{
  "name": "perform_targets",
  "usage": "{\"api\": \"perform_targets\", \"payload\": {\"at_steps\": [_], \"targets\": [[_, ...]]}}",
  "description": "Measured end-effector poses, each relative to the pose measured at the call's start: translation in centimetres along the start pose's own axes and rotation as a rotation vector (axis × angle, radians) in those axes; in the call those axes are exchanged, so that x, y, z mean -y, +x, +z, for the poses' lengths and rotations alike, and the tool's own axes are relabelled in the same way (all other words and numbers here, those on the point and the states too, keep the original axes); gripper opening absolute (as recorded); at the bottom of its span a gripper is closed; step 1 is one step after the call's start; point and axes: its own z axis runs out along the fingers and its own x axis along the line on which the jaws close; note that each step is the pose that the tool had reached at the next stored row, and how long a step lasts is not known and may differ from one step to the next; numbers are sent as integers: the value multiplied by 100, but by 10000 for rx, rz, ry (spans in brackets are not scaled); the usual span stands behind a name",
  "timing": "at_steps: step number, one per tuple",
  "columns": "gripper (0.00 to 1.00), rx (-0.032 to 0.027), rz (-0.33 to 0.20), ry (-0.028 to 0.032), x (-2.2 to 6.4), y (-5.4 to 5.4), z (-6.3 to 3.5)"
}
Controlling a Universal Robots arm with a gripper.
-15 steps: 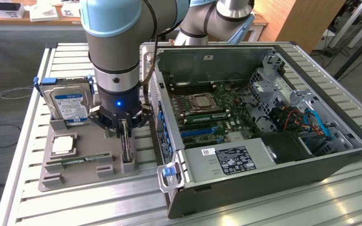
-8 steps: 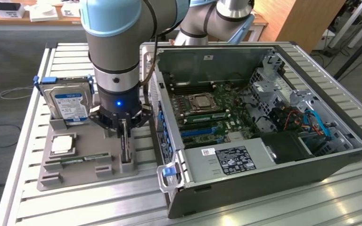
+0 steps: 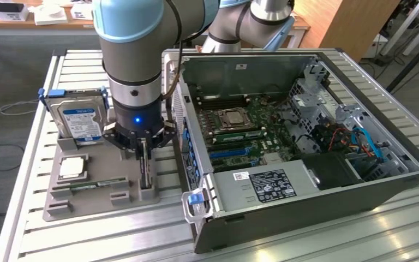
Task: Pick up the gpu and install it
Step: 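Pick up the gpu and move the gpu toward the slot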
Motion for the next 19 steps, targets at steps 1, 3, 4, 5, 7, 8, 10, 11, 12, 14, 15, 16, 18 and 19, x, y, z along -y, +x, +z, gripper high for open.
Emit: {"api": "perform_targets", "payload": {"at_steps": [1,3,4,5,7,8,10,11,12,14,15,16,18,19], "targets": [[27,0,0,0,0,0,0],[27,0,0,0,0,0,0],[27,0,0,-1,0,0,0],[27,0,0,-1,0,0,0],[27,1,0,0,0,0,0],[27,0,0,0,0,0,0],[27,4,0,-3,-1,-1,-3],[27,6,0,-6,-1,-1,-15],[27,4,0,-3,-2,0,-35],[27,1,0,-2,-3,1,-81],[27,0,0,-1,-5,1,-107],[27,0,0,-2,-6,2,-136],[27,1,0,-1,-8,2,-196],[27,0,0,-1,-9,2,-225]]}}
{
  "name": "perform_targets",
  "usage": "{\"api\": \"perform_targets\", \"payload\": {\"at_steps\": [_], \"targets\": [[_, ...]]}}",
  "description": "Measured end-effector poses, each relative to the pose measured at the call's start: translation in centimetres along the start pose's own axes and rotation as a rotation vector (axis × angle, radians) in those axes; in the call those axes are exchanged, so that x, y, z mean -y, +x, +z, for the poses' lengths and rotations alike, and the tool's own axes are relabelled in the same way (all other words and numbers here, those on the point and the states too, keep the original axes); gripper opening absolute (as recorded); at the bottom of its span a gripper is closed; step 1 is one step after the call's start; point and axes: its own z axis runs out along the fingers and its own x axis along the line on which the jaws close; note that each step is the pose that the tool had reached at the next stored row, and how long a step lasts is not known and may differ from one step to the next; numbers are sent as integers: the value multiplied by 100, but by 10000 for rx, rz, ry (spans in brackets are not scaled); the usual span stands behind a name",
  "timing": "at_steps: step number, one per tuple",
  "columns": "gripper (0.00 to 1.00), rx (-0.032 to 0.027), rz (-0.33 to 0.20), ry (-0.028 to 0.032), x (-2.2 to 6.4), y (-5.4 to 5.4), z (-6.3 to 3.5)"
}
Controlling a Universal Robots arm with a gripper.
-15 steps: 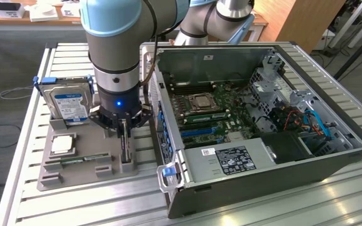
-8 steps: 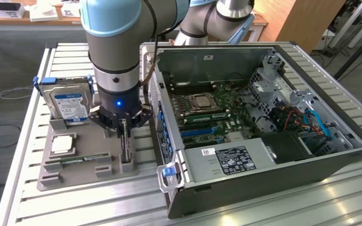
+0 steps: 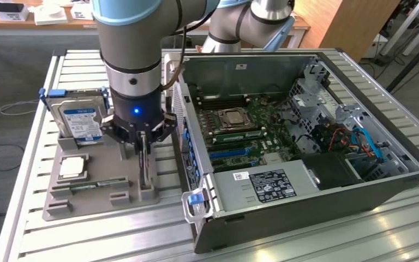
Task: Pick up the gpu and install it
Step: 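Pick up the gpu and move the gpu toward the slot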
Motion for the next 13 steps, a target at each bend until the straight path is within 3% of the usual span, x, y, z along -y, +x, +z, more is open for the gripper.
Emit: {"api": "perform_targets", "payload": {"at_steps": [13], "targets": [[27,0,-61,6,-17,4,-425]]}}
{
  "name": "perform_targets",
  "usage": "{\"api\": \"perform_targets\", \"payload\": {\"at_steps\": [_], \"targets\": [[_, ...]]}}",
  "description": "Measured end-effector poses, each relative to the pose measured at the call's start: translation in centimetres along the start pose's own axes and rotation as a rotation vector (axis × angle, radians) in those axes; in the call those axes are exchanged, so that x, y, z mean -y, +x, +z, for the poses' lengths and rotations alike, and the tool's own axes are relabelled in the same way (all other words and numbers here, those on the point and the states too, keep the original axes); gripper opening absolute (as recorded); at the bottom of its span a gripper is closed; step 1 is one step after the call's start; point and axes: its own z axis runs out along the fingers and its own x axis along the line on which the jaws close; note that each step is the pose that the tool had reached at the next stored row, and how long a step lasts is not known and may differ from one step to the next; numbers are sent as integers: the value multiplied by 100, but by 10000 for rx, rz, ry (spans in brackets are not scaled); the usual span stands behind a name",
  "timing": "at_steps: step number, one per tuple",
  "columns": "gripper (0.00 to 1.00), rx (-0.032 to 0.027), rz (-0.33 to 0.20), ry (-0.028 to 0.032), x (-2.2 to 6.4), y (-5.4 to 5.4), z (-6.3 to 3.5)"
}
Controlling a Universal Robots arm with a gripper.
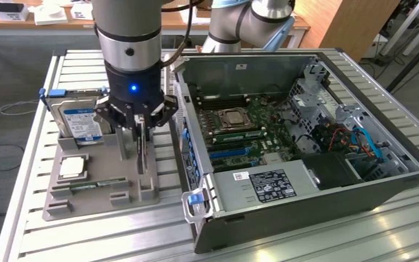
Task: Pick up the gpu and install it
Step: 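Pick up the gpu and move the gpu toward the slot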
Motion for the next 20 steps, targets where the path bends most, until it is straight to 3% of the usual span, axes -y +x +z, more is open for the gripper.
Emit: {"api": "perform_targets", "payload": {"at_steps": [11,20], "targets": [[27,-7,-320,14,-14,4,-333],[27,-7,-508,15,-28,8,-697]]}}
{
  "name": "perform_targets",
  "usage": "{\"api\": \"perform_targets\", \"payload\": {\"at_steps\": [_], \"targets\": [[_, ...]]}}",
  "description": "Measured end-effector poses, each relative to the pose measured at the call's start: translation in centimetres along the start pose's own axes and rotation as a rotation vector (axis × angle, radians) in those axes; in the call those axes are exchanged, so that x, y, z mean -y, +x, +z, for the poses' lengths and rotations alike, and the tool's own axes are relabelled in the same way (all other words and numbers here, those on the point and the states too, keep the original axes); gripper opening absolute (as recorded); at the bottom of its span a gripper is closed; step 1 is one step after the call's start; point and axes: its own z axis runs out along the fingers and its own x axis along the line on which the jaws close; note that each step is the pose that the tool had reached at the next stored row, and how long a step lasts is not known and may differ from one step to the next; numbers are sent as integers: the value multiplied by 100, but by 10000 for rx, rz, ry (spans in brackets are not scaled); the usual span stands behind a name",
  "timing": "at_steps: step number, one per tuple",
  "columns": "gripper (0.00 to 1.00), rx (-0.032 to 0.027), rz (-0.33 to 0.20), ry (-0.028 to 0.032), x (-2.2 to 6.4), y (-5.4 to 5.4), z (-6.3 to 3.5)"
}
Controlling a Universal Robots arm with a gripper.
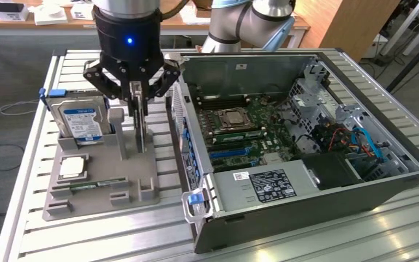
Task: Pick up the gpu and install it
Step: 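Pick up the gpu and move the gpu toward the slot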
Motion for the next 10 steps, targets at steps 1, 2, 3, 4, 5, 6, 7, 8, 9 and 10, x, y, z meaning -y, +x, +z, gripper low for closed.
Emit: {"api": "perform_targets", "payload": {"at_steps": [1,2,3,4,5,6,7,8,9,10], "targets": [[27,1,-19,1,-2,0,-42],[27,3,-38,1,-3,1,-87],[27,4,-55,1,-5,1,-129],[27,7,-70,1,-6,1,-168],[27,8,-86,2,-8,1,-205],[27,10,-104,1,-9,2,-241],[27,12,-120,1,-11,2,-276],[27,12,-136,2,-12,3,-314],[27,14,-150,2,-13,3,-349],[27,16,-163,2,-15,3,-383]]}}
